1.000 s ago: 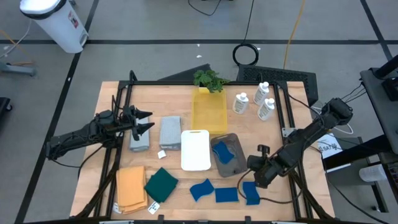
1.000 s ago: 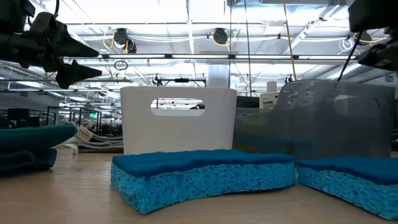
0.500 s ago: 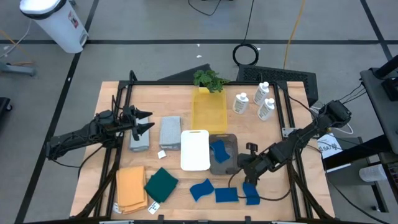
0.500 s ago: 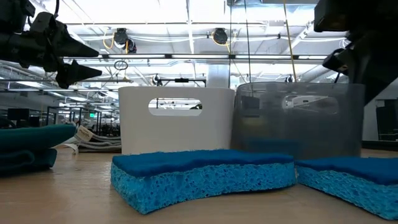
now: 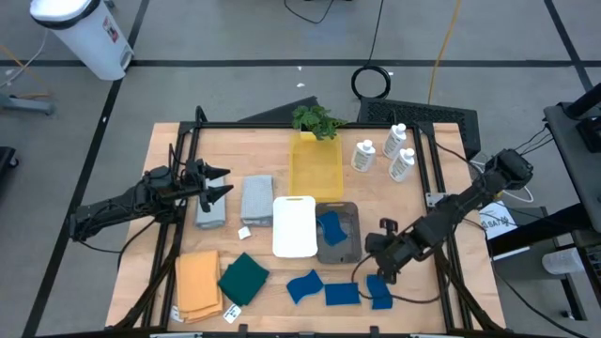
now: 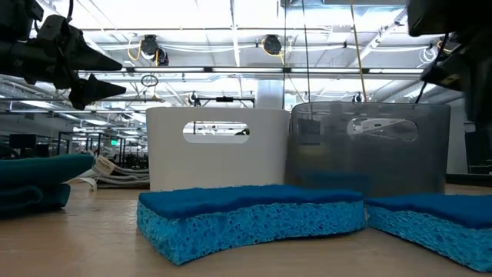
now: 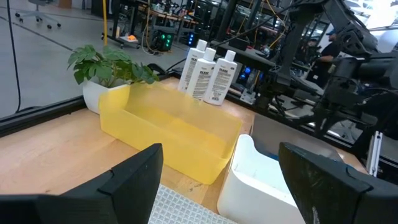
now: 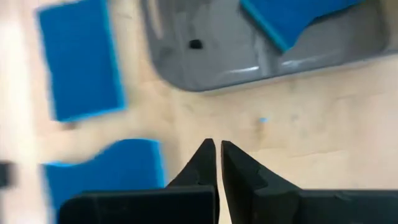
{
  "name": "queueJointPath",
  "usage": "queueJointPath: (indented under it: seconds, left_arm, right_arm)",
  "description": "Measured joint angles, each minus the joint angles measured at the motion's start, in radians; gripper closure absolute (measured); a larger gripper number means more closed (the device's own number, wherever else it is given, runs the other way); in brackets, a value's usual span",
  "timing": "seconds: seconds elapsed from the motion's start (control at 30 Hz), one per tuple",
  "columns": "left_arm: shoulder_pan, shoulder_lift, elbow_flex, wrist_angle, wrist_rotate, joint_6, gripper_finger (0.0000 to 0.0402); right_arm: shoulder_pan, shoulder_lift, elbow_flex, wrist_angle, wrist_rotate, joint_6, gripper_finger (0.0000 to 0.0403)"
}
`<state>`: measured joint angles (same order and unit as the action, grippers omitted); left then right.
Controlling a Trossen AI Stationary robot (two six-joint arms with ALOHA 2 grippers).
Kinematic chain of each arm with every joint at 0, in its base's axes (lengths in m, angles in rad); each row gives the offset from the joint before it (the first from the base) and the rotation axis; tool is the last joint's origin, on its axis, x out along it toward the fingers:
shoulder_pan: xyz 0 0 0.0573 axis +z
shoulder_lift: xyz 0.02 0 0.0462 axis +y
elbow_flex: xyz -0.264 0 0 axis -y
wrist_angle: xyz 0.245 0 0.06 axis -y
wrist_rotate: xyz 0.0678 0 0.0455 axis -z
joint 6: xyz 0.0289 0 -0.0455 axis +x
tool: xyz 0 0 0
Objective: Pick & Place Kitchen Items
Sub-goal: Put the right sponge wipe into the black bin
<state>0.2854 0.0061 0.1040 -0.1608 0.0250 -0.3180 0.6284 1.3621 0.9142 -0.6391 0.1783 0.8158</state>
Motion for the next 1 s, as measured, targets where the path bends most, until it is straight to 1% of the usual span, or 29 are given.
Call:
queueJointPath:
  seconds: [0.07, 0.13, 0.17, 0.23, 0.33, 0.4, 0.47, 0.53, 0.6, 0.67, 0.73, 0.83, 0.93, 1.0]
  left_arm:
    - [0.000, 0.000, 0.000, 0.000, 0.000, 0.000, 0.0078]
    - [0.000, 0.000, 0.000, 0.000, 0.000, 0.000, 0.0078]
    - [0.000, 0.000, 0.000, 0.000, 0.000, 0.000, 0.0078]
    - [0.000, 0.000, 0.000, 0.000, 0.000, 0.000, 0.0078]
    - [0.000, 0.000, 0.000, 0.000, 0.000, 0.000, 0.0078]
    - [0.000, 0.000, 0.000, 0.000, 0.000, 0.000, 0.0078]
    - [0.000, 0.000, 0.000, 0.000, 0.000, 0.000, 0.0078]
    - [0.000, 0.000, 0.000, 0.000, 0.000, 0.000, 0.0078]
    - [0.000, 0.000, 0.000, 0.000, 0.000, 0.000, 0.0078]
    - [0.000, 0.000, 0.000, 0.000, 0.000, 0.000, 0.0078]
    - [0.000, 0.000, 0.000, 0.000, 0.000, 0.000, 0.0078]
    - [0.000, 0.000, 0.000, 0.000, 0.000, 0.000, 0.0078]
    - [0.000, 0.000, 0.000, 0.000, 0.000, 0.000, 0.0078]
    - [0.000, 0.000, 0.000, 0.000, 0.000, 0.000, 0.0078]
  right_arm:
    - [0.020, 0.000, -0.008, 0.075, 0.007, 0.143, 0.0403]
    - [0.028, 0.000, -0.030, 0.217, 0.034, 0.261, 0.0403]
    - [0.028, 0.000, -0.044, 0.288, 0.042, 0.280, 0.0403]
    - [0.028, 0.000, -0.078, 0.432, 0.059, 0.241, 0.0403]
    - [0.028, 0.000, -0.153, 0.701, 0.105, 0.128, 0.0402]
    - [0.028, 0.000, -0.208, 0.899, 0.131, 0.028, 0.0397]
    - [0.028, 0.001, -0.255, 1.105, 0.135, -0.098, 0.0385]
    - [0.036, 0.001, -0.281, 1.318, 0.135, -0.252, 0.0366]
    - [0.052, 0.005, -0.282, 1.494, 0.136, -0.440, 0.0339]
    - [0.069, 0.011, -0.257, 1.605, 0.135, -0.624, 0.0307]
    - [0.089, 0.011, -0.206, 1.609, 0.137, -0.793, 0.0271]
    - [0.113, 0.026, -0.093, 1.475, 0.138, -0.950, 0.0214]
    - [0.125, 0.055, 0.044, 1.221, 0.137, -0.974, 0.0163]
    - [0.126, 0.073, 0.139, 0.998, 0.167, -0.907, 0.0138]
